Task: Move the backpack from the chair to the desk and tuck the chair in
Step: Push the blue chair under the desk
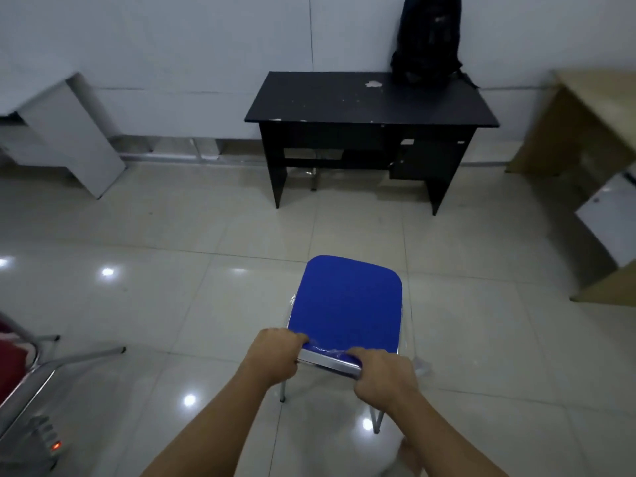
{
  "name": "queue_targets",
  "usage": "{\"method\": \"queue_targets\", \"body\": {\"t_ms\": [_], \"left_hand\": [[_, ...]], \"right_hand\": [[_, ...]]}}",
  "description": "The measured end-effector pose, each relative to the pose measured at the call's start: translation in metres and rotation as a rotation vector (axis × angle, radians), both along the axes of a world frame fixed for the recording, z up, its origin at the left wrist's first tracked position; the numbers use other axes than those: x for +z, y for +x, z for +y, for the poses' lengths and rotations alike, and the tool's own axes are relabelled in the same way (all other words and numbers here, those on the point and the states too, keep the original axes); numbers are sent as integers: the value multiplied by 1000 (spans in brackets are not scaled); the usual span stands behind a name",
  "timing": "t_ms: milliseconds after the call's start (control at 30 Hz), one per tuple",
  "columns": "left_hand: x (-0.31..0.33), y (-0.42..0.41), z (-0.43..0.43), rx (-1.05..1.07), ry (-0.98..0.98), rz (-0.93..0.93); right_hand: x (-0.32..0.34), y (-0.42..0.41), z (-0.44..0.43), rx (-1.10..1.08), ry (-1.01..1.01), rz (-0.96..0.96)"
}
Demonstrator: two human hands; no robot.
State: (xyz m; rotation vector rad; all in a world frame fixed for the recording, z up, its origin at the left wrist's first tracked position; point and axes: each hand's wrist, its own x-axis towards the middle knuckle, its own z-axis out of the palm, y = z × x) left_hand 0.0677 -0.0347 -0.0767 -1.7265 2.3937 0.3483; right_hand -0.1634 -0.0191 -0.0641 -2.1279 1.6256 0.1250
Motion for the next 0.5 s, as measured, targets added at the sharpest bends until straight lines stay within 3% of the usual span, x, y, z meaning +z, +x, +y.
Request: {"method": "queue_targets", "body": {"t_ms": [200,500], "left_hand": [[-6,-9,26,129,-187,63],[0,8,-17,147,-209,78]], "right_hand": [[-8,0,14,10,-97,35],[-19,22,-17,-14,-190,-5]]}}
